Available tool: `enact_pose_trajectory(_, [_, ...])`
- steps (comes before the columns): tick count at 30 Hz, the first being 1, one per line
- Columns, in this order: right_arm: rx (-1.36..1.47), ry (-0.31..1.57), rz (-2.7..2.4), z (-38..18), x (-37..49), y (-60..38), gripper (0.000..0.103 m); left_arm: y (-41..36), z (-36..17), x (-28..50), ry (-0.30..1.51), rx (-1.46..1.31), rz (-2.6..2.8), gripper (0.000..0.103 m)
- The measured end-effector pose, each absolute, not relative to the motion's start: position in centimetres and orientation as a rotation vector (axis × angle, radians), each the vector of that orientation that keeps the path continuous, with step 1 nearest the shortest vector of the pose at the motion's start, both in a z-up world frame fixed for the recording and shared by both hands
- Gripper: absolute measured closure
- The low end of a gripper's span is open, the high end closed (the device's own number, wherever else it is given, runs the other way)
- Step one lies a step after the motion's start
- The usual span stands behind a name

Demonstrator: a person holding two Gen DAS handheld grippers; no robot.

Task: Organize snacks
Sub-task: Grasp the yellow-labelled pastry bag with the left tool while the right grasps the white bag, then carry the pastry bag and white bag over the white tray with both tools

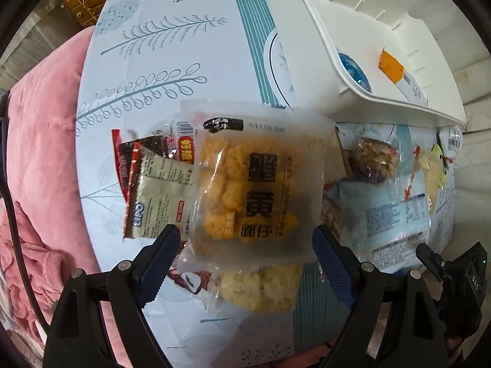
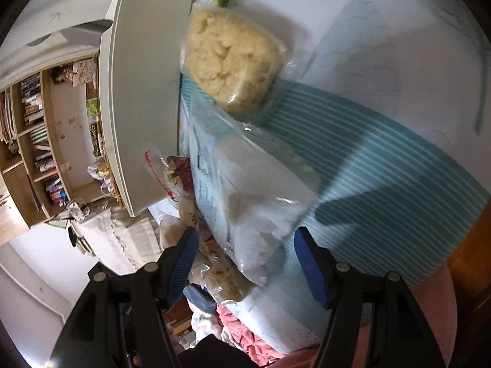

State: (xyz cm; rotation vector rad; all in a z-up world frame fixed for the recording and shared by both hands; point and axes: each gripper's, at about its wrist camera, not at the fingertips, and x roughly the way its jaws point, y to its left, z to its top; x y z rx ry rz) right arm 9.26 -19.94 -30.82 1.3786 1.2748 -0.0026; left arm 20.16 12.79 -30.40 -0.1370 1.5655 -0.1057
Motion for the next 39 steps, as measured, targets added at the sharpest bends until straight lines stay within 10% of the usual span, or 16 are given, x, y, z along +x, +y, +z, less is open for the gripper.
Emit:
enact_pose_trajectory(11, [1.366, 1.344, 0.036, -32.2, 11.8, -20.3, 0.038, 11.9, -32.2, 22.4, 1.582, -0.187, -0.07, 0.014])
enact_pose_trajectory(25, [1.356, 1.333, 0.016, -31.9, 11.9, -20.9, 0.074, 11.6, -32.4, 22.4, 1.572, -0.197, -0.049, 0.036])
enact_pose_trajectory(39, [1.221, 1.191, -0.021, -27.3, 9.2, -19.9, 0.081, 12.2, -29.8, 17.4, 1.537, -0.15, -0.145, 0.038])
